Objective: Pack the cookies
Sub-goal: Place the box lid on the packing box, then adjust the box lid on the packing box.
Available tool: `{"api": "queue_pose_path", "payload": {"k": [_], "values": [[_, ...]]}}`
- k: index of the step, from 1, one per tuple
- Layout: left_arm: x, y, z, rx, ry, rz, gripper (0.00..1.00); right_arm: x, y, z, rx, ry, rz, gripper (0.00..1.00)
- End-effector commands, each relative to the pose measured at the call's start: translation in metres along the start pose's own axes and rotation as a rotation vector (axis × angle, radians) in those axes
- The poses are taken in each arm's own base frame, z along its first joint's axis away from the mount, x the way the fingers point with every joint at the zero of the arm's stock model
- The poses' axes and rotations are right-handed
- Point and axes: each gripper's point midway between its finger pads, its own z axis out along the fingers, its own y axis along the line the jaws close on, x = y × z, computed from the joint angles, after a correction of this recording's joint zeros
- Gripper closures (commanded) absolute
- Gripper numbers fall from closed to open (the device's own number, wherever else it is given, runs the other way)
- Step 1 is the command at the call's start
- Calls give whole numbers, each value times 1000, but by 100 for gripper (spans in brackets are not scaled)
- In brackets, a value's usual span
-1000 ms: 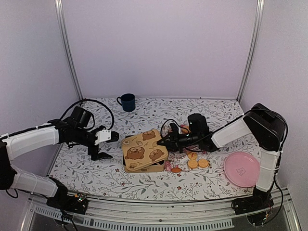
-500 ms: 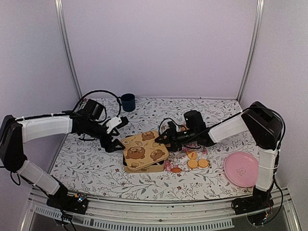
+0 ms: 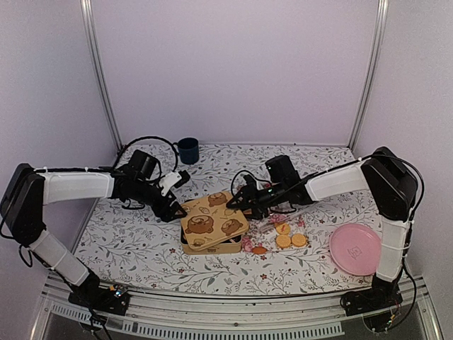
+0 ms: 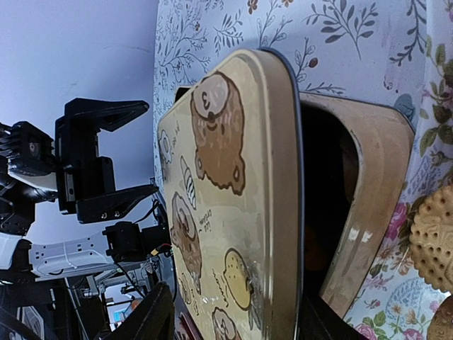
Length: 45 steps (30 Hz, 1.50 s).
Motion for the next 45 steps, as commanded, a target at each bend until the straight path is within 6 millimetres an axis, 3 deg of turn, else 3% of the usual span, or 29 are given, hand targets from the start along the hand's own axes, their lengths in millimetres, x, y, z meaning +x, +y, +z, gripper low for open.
{"api": "queue_pose_path", "payload": {"k": [1,6,8,18,23,27,31,38,45], "values": [[-1,3,4,-27,-9,9,18,1,-4,-10,84,8,-21,43],[10,1,6,-28,16,36,19,9,-9,-13,110,44,-23,36],[13,1,6,-32,25,43,19,3,-1,-16,123,39,-48,34],[13,4,5,-47,26,51,20,0,-30,-36,389,42,-116,29],[-1,9,-1,-62,-2,45,18,3,-26,-32,441,45,-174,28],[-23,18,-18,-59,-56,7,16,5,-30,-27,493,47,-197,28],[-33,20,-38,-60,-81,-4,11,7,-33,-24,527,42,-215,29],[-14,-2,-47,29,-64,-49,13,11,-23,-17,532,34,-245,30],[6,-12,-29,84,-34,-114,22,20,-20,-13,589,17,-261,33]]}}
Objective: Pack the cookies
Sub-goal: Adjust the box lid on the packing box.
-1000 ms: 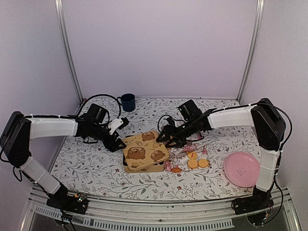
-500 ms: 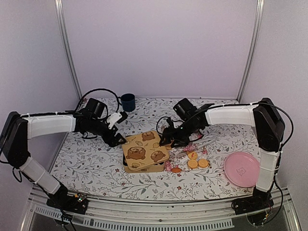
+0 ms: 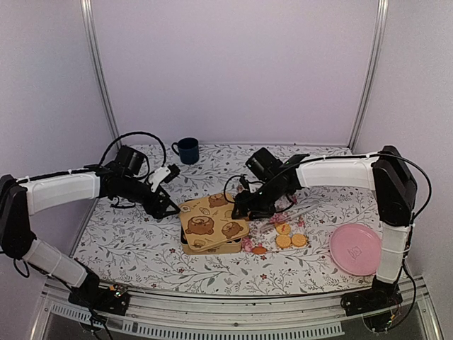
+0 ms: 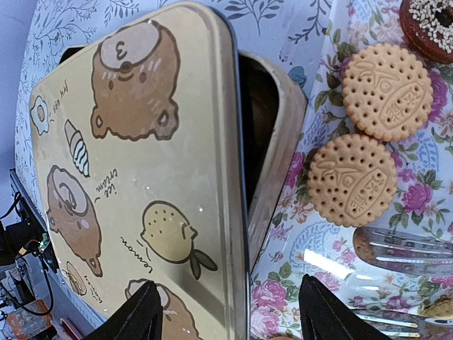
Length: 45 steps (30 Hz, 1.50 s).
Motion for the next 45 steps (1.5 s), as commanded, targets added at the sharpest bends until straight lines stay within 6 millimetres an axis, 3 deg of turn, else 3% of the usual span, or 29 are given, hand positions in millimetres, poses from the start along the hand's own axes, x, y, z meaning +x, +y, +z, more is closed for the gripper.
{"api": "queue_pose_path", "payload": {"k": [1,11,21,27,45], "values": [[16,-9,13,59,32,-65,24,4,6,1,49,-14,-8,33],[16,-15,38,131,46,-150,35,22,11,8,102,4,-17,34],[6,-4,52,118,48,-130,46,40,26,11,132,13,-36,34],[-1,3,53,89,32,-112,47,46,37,15,132,29,-57,34],[-14,21,65,38,14,-76,48,43,45,18,148,32,-88,32]]}}
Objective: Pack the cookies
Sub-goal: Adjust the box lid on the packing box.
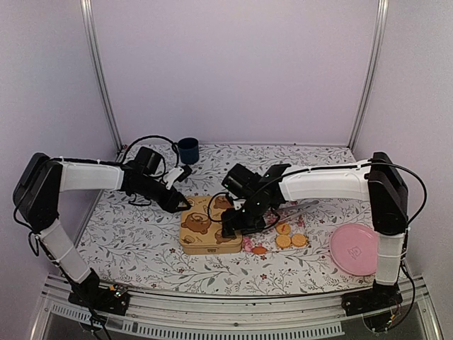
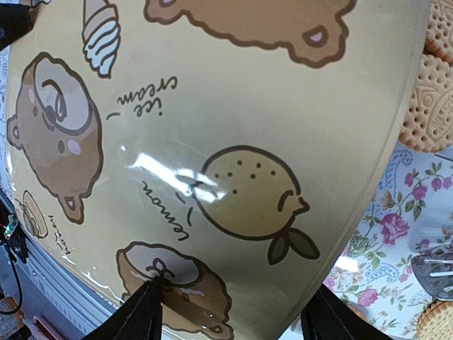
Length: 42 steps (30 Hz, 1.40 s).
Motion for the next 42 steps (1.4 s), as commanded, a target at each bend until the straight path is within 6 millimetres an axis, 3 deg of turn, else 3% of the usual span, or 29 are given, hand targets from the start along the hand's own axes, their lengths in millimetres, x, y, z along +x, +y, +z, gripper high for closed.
{"api": "queue_pose_path", "payload": {"k": [1,14,22,31,37,42], "values": [[-15,3,1,-20,-34,49,48,-9,8,-1,5,-29,-29,32],[-26,28,-13,-39,-71,30,42,-44,-5,-16,-49,-46,-27,30],[-20,1,-33,48,-76,74,36,-43,-27,-10,21,-22,-21,29],[6,-29,-47,148,-51,63,35,-79,-46,-2,-33,-63,41,36],[19,-38,-33,173,-19,65,37,-66,-76,16,18,-25,85,40],[16,-38,-19,168,-22,75,38,-52,-95,28,55,-2,109,41]]}}
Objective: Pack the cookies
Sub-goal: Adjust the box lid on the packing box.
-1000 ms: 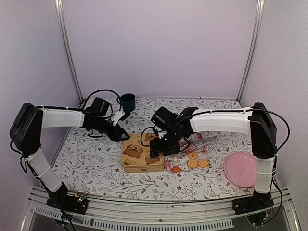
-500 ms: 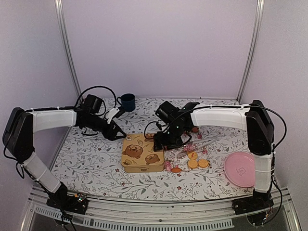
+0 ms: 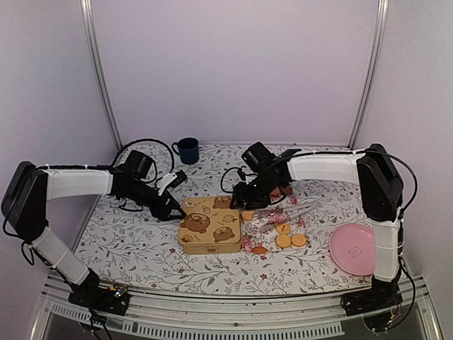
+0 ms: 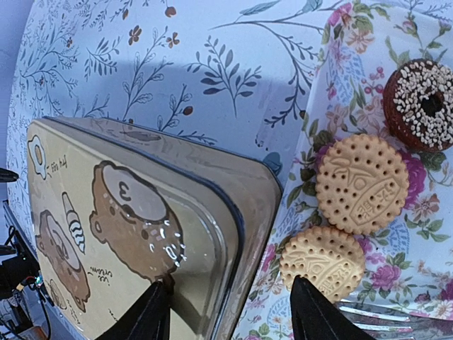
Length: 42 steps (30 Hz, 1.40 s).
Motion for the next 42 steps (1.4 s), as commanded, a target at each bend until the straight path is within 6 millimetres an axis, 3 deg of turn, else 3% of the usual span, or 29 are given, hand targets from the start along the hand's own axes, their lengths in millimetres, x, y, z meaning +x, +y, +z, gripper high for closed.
{"api": "queue_pose_path", "payload": {"k": [1,7,10,15,21,23,28,31,34,38,42], "values": [[-6,0,14,13,-10,21,39,34,-40,21,124,91,33,42],[-2,24,35,-57,17,22,42,32,-40,20,125,80,34,43],[-1,25,43,-46,26,4,43,33,-43,15,144,73,33,44],[-11,-1,41,21,10,40,43,32,-44,6,153,56,30,46],[-34,-41,19,127,-53,103,43,36,-50,6,179,60,31,55],[-36,-45,13,134,-56,113,43,34,-46,2,169,49,37,56],[-32,-11,-4,29,-58,58,43,21,-8,-31,59,-31,27,48],[-29,9,-20,-15,-77,19,43,26,-9,-49,43,-63,48,46],[-19,14,-25,-52,-66,29,43,36,-18,-58,46,-69,72,47],[0,18,-18,-78,-29,8,44,55,-28,-50,38,-34,107,59],[19,24,-5,-117,9,-33,45,69,-31,-34,38,11,122,77]]}}
